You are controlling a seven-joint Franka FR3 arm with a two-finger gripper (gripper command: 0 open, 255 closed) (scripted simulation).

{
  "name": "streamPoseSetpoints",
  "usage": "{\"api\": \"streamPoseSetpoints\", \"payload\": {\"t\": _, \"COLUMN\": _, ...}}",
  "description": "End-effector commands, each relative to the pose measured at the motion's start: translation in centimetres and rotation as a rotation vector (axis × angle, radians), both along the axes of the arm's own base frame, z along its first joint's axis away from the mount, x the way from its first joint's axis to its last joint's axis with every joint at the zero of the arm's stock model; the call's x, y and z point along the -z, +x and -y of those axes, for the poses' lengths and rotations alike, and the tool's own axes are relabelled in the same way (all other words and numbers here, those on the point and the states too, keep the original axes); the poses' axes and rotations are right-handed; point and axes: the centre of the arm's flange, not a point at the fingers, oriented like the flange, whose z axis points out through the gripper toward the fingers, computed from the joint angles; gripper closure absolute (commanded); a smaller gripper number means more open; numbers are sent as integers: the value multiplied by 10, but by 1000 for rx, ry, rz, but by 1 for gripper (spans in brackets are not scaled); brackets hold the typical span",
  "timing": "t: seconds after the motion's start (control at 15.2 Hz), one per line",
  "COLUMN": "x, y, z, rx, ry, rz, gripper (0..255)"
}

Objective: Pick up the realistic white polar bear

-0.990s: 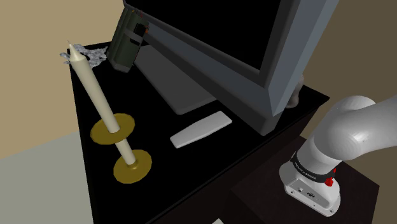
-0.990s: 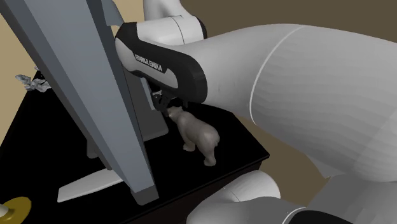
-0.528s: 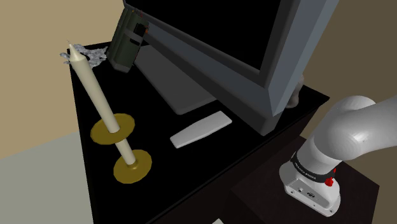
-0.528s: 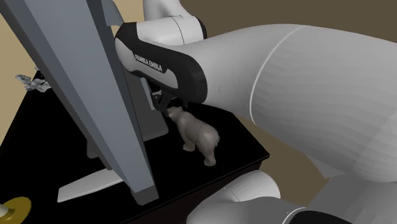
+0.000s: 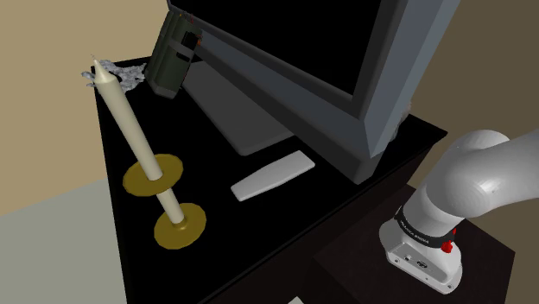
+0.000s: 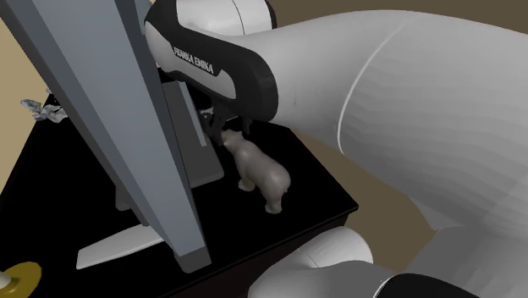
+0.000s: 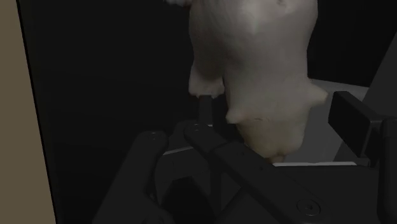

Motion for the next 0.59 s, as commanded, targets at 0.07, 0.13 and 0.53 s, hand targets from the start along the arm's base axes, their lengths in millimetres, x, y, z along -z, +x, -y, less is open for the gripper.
{"api": "streamPoseSetpoints", "payload": {"t": 0.07, "x": -17, "y": 1, "z": 0, "rx": 0, "ry": 0, "rz": 1, "gripper": 255}}
{"api": "streamPoseSetpoints", "payload": {"t": 0.13, "x": -22, "y": 1, "z": 0, "rx": 0, "ry": 0, "rz": 1, "gripper": 255}}
{"api": "streamPoseSetpoints", "payload": {"t": 0.53, "x": -44, "y": 1, "z": 0, "rx": 0, "ry": 0, "rz": 1, "gripper": 255}}
